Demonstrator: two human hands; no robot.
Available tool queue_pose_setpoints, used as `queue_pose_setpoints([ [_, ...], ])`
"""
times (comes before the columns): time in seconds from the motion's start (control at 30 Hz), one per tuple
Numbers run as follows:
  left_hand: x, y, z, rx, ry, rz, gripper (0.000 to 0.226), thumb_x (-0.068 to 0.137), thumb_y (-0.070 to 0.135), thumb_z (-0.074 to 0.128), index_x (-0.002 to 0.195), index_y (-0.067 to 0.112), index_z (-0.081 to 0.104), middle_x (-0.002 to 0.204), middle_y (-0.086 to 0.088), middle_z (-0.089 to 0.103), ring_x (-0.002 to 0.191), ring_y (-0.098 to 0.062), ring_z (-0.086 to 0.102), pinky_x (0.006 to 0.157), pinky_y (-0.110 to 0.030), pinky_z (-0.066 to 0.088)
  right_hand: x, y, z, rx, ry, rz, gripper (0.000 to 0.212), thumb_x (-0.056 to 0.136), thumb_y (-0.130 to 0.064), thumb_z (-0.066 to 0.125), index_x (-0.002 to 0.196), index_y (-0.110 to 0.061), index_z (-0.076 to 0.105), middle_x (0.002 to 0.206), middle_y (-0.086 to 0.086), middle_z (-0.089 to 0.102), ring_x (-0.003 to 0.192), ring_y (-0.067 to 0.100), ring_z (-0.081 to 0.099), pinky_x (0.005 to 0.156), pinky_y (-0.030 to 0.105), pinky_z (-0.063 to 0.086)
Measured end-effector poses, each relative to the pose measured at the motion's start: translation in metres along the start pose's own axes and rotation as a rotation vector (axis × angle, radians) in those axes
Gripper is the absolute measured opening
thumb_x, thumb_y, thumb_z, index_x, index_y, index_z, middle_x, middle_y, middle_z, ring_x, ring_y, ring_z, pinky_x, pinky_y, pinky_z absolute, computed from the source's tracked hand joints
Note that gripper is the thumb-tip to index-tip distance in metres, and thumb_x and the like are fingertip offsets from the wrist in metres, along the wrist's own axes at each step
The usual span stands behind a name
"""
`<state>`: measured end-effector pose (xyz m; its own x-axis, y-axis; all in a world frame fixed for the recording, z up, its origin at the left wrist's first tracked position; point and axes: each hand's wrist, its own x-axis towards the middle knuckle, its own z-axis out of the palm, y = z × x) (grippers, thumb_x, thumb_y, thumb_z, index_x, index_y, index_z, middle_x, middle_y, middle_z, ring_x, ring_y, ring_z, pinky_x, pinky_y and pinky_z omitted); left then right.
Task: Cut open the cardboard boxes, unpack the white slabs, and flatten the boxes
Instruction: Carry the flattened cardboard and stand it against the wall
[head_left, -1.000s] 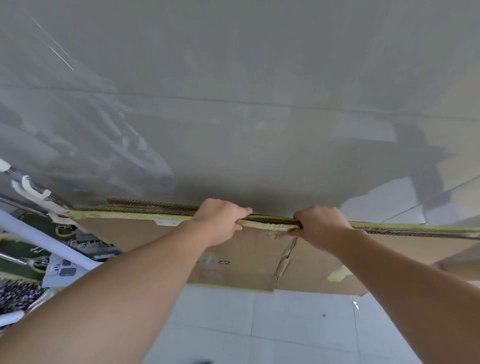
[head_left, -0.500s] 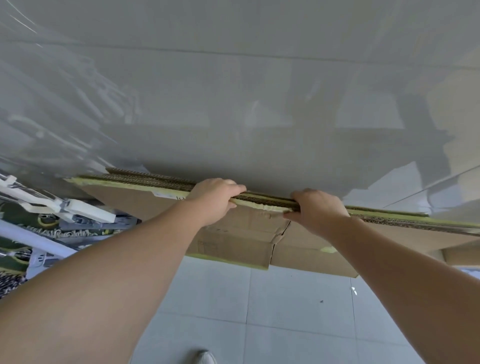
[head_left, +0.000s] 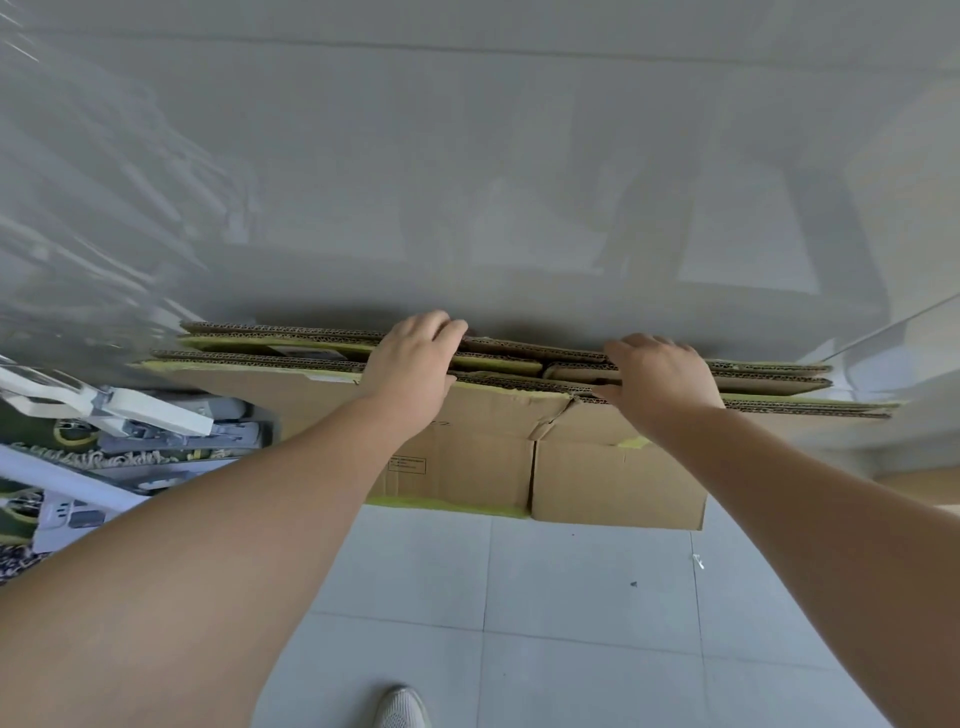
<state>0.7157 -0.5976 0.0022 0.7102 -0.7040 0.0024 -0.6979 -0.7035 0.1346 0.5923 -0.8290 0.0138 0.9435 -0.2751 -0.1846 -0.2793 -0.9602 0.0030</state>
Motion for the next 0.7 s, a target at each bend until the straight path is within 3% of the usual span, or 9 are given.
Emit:
queue_pose_setpoints([
  [0.17,-0.011,0.009,0.001,0.043,0.144,0.133,0.026,0.069,0.014,0.079,0.089,0.009,0.062,0.091,-0.009,0.06,0.083,-0.032,0.056,0.072,-0.039,0.047,-0.008,0.001,0.003,-0.006,0.192,-0.039,0.048,0.078,-0.033,0.075,0.118,-0.012,0.058,0.115,0.012,0.053,0.102,0.034,0.05,0.087,0.043,0.04],
  [0.4,-0.016,0.018,0.007,0.045,0.084,0.135,0.036,0.07,0.018,0.079,0.101,0.013,0.062,0.101,-0.007,0.059,0.091,-0.028,0.056,0.081,-0.039,0.048,-0.009,0.0,0.002,0.008,0.137,-0.078,0.053,0.083,-0.043,0.068,0.125,-0.015,0.054,0.124,0.01,0.048,0.109,0.032,0.047,0.093,0.043,0.037],
  [0.47,-0.016,0.019,0.006,0.06,0.091,0.169,0.043,0.068,0.014,0.078,0.107,0.011,0.061,0.106,-0.008,0.058,0.095,-0.029,0.056,0.085,-0.041,0.047,-0.011,-0.001,0.0,0.028,0.089,-0.079,0.077,0.077,-0.062,0.064,0.136,-0.017,0.042,0.136,0.012,0.041,0.121,0.032,0.042,0.103,0.043,0.032],
  [0.53,-0.017,0.019,0.009,0.041,0.106,0.181,0.044,0.069,0.008,0.076,0.11,0.008,0.06,0.11,-0.011,0.057,0.098,-0.031,0.056,0.088,-0.044,0.046,-0.022,-0.008,0.006,-0.098,-0.002,-0.161,0.113,0.065,-0.079,0.058,0.148,-0.017,0.014,0.152,0.019,0.018,0.137,0.036,0.026,0.114,0.049,0.021],
  [0.57,-0.017,0.02,0.01,0.017,0.117,0.173,0.042,0.07,0.005,0.075,0.109,0.007,0.06,0.112,-0.012,0.056,0.099,-0.032,0.056,0.089,-0.044,0.046,-0.03,-0.012,0.013,-0.198,-0.047,-0.223,0.122,0.063,-0.079,0.06,0.15,-0.016,0.002,0.156,0.022,0.006,0.141,0.038,0.018,0.116,0.053,0.015],
  [0.63,-0.013,0.02,0.015,-0.025,0.149,0.169,0.034,0.072,0.003,0.076,0.102,0.006,0.06,0.112,-0.014,0.055,0.099,-0.034,0.057,0.089,-0.045,0.047,-0.04,-0.015,0.027,-0.287,-0.043,-0.248,0.119,0.065,-0.059,0.073,0.152,-0.012,0.007,0.155,0.027,0.005,0.142,0.04,0.018,0.114,0.056,0.018],
  [0.7,-0.011,0.018,0.018,-0.037,0.172,0.193,0.028,0.076,0.014,0.075,0.099,0.006,0.059,0.112,-0.013,0.055,0.097,-0.033,0.057,0.089,-0.045,0.047,-0.032,-0.015,0.033,-0.245,0.114,-0.193,0.097,0.064,-0.034,0.082,0.144,-0.007,0.034,0.146,0.028,0.032,0.131,0.041,0.038,0.103,0.055,0.034],
])
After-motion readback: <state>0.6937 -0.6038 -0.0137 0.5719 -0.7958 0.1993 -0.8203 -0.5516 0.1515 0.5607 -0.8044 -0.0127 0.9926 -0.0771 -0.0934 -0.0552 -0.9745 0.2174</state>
